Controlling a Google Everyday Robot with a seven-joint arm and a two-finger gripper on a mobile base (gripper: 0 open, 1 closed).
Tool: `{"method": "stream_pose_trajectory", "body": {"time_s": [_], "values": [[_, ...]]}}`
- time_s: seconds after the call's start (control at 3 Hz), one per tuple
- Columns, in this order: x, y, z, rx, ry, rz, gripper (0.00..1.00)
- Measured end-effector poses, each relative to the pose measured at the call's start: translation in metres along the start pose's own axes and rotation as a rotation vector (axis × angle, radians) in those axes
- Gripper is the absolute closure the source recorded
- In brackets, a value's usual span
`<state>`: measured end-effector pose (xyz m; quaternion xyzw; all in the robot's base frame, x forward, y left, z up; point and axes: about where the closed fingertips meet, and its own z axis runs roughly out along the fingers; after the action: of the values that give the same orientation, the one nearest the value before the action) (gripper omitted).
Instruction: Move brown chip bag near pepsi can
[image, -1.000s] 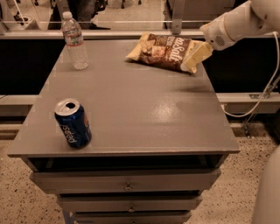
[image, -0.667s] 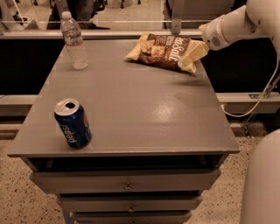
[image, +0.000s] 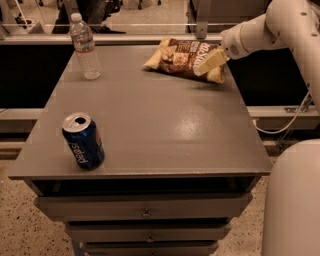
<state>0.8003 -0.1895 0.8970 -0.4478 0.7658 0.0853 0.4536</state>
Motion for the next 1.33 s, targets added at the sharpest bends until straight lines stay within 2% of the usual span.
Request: {"method": "stream_pose_trajectory", "body": {"time_s": [0.33,0.67,1.0,1.33], "values": [[0.003,0.0,0.012,0.014,0.0,0.009,0.18],[0.006,0.003,0.016,0.015,0.007,0.014,0.41],[0.003,0.005,0.01,0.013,0.001,0.011,0.64],[-0.011,0.01,-0.005,0.015,-0.02,-0.003,0.87]]}}
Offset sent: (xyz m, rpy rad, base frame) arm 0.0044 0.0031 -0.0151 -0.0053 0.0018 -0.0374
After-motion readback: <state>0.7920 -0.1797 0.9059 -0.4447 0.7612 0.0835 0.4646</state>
